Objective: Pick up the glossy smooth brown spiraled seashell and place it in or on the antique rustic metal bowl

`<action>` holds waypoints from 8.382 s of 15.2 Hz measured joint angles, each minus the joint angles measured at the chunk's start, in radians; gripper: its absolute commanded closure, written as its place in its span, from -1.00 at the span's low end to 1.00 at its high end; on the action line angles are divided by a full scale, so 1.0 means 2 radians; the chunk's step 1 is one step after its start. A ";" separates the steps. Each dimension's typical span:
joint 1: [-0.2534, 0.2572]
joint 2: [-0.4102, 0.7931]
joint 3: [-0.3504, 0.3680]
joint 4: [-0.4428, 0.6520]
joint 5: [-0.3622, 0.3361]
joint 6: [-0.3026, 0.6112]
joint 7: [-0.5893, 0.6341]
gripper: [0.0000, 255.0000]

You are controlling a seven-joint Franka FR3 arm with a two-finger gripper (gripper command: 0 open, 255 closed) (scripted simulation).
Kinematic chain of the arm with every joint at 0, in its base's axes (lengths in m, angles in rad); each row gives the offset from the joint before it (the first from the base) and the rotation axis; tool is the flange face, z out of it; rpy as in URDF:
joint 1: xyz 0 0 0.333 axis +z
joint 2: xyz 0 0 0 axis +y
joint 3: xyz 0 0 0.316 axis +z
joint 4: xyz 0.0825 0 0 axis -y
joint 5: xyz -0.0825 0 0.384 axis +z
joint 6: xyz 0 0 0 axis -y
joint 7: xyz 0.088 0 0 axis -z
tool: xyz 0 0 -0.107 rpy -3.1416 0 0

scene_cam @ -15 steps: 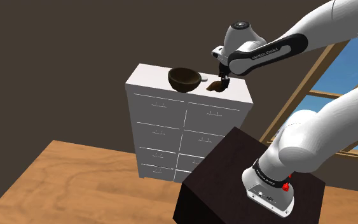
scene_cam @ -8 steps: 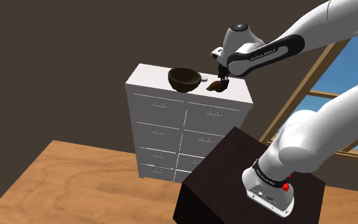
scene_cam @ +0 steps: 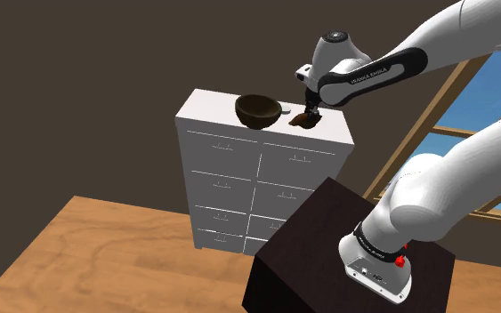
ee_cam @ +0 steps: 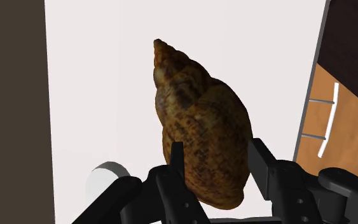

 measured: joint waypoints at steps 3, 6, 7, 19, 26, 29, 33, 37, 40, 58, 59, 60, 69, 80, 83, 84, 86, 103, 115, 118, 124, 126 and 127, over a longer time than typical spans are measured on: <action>0.000 0.001 0.000 0.000 0.000 0.000 0.000 1.00; 0.001 -0.008 0.002 0.007 0.005 -0.016 -0.005 1.00; 0.000 -0.012 0.003 0.008 0.006 -0.024 -0.007 1.00; 0.066 0.124 -0.143 0.153 0.292 -0.157 -0.292 -1.00; 0.066 0.155 -0.148 0.140 0.325 -0.127 -0.320 -1.00; 0.066 0.156 -0.148 0.139 0.326 -0.126 -0.320 -1.00; 0.066 0.156 -0.148 0.139 0.326 -0.126 -0.320 1.00; 0.066 0.155 -0.149 0.139 0.325 -0.126 -0.320 1.00; 0.066 0.156 -0.149 0.140 0.326 -0.126 -0.320 1.00; 0.066 0.093 -0.136 0.195 0.276 -0.225 -0.279 1.00; 0.066 0.091 -0.135 0.200 0.274 -0.232 -0.277 1.00; 0.066 0.087 -0.134 0.203 0.272 -0.238 -0.275 1.00; 0.066 0.065 -0.124 0.248 0.259 -0.299 -0.263 1.00; 0.088 0.076 -0.095 0.301 0.275 -0.345 -0.221 1.00; 0.103 0.087 -0.077 0.306 0.285 -0.341 -0.190 1.00; 0.108 0.101 -0.075 0.318 0.295 -0.341 -0.187 1.00; 0.117 0.115 -0.066 0.330 0.305 -0.342 -0.172 1.00; 0.144 0.186 -0.040 0.334 0.351 -0.287 -0.136 1.00; 0.143 0.193 -0.040 0.314 0.356 -0.261 -0.141 -1.00; 0.143 0.193 -0.040 0.314 0.356 -0.261 -0.141 -1.00; 0.142 0.185 -0.041 0.362 0.351 -0.314 -0.136 -1.00; 0.142 0.185 -0.042 0.367 0.350 -0.320 -0.136 -1.00; 0.141 0.185 -0.042 0.369 0.350 -0.322 -0.136 -1.00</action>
